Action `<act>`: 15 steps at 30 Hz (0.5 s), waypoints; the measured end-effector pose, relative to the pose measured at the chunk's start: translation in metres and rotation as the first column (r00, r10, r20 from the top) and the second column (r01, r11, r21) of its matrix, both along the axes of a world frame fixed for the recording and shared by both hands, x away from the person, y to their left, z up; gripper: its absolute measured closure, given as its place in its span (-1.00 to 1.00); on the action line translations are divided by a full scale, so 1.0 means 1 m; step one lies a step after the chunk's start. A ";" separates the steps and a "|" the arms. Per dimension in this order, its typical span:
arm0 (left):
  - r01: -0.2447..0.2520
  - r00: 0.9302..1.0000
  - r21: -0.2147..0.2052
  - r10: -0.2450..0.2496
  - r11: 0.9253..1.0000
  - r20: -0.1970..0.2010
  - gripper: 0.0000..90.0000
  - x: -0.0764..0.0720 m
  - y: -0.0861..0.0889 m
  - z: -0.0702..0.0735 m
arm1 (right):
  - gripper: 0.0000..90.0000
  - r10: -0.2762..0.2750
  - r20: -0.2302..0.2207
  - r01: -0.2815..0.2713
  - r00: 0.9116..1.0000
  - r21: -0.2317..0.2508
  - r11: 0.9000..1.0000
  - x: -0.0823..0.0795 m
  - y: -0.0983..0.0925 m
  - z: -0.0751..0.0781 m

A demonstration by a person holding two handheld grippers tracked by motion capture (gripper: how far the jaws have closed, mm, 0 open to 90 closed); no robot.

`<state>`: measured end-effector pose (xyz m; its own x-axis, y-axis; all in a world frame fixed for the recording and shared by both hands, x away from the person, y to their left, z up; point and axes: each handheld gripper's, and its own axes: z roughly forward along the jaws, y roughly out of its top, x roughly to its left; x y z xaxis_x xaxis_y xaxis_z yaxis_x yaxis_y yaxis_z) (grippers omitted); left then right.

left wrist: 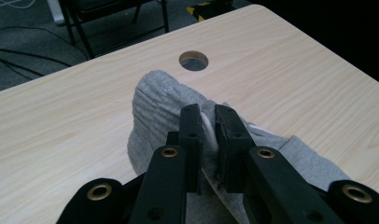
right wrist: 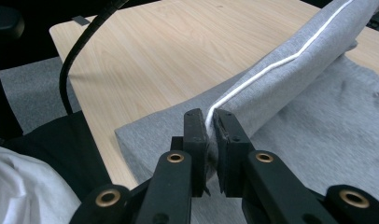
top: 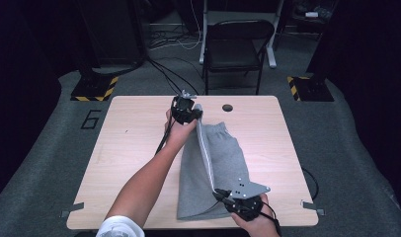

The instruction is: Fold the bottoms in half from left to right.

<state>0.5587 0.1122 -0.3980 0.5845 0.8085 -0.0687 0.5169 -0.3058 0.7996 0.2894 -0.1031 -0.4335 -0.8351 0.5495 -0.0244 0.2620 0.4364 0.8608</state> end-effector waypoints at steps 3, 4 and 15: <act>0.014 1.000 0.004 -0.014 1.000 0.000 0.83 0.000 -0.008 0.001 | 0.87 -0.012 -0.002 0.012 1.000 0.000 1.000 -0.002 -0.004 0.000; 0.014 1.000 0.002 -0.014 1.000 0.001 0.83 -0.001 -0.010 0.002 | 0.87 -0.019 0.002 0.019 1.000 -0.001 1.000 -0.003 -0.007 0.000; 0.024 1.000 -0.004 -0.024 1.000 0.001 0.83 0.002 -0.038 -0.007 | 0.87 -0.071 -0.007 0.071 0.997 -0.024 0.997 -0.007 -0.031 -0.004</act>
